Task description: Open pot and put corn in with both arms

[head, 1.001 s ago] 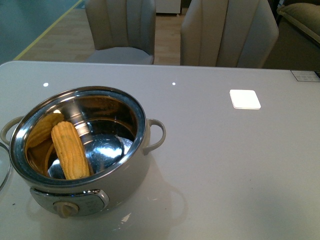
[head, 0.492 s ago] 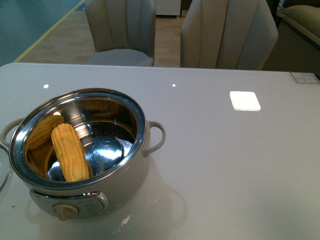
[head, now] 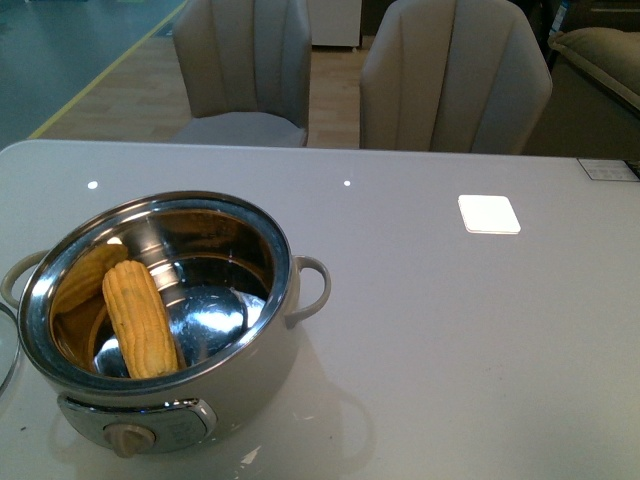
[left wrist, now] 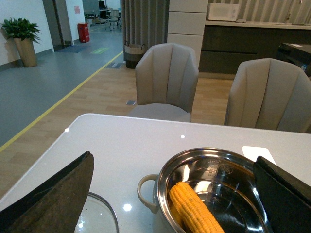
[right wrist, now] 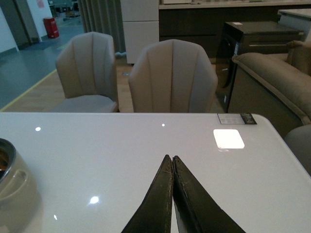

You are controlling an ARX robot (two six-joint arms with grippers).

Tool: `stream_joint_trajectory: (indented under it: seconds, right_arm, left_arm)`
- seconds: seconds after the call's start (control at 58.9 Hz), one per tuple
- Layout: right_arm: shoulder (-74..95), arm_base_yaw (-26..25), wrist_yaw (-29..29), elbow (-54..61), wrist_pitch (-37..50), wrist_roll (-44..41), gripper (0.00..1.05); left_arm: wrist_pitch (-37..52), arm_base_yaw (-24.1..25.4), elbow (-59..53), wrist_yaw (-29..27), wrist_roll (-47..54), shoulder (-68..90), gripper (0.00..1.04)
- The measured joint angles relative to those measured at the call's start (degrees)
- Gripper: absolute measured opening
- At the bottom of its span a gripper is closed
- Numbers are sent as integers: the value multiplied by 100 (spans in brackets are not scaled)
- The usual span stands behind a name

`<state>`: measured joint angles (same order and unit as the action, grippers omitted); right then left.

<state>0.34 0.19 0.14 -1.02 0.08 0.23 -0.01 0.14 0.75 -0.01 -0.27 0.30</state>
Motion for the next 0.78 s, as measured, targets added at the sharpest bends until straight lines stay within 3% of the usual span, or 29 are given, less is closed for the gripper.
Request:
stream_joint_trajectory:
  seconds: [0.441, 0.78]
  right_arm:
    - [0, 2, 0, 2, 0, 2, 97]
    - [-2, 2, 0, 2, 0, 2, 96]
  left_arm:
    - [0, 0, 0, 0, 0, 0, 98]
    - [0, 0, 0, 0, 0, 0, 98]
